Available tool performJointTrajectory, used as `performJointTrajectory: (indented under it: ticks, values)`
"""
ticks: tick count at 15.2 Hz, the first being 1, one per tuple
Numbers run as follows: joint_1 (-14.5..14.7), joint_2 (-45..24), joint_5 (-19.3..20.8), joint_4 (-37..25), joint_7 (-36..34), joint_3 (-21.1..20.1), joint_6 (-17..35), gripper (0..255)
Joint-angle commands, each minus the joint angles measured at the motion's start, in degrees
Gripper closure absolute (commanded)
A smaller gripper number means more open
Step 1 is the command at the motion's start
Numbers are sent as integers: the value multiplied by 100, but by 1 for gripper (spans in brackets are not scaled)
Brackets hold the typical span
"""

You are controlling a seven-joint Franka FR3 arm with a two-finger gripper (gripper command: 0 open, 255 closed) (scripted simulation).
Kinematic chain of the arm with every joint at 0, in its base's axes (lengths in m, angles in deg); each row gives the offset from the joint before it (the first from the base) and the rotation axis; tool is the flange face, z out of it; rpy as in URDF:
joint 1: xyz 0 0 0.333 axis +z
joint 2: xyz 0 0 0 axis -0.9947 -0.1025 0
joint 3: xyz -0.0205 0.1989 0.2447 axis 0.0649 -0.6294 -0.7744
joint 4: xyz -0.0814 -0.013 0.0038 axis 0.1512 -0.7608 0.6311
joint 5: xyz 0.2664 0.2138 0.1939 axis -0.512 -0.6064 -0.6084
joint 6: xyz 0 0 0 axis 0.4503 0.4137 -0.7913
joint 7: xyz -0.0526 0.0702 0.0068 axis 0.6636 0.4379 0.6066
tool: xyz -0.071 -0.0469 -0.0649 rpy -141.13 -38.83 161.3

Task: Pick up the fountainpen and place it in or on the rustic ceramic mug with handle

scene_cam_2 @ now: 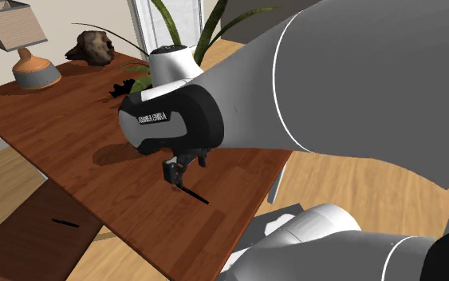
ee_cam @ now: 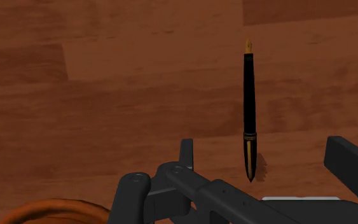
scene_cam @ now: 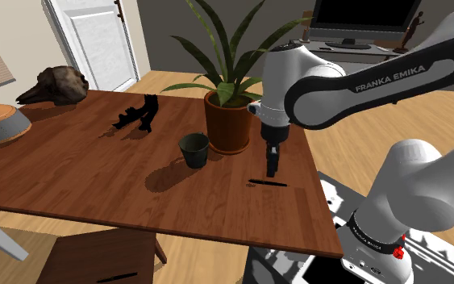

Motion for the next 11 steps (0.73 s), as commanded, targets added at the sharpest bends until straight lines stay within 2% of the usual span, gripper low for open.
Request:
performJointTrajectory:
  ticks: [1,8,11]
  values:
    - [138,-263,-111,95,145,-25,253,0]
    - [156,-595,-158,448,151,-75,938,0]
    - [157,-628,-162,475,152,-79,997,0]
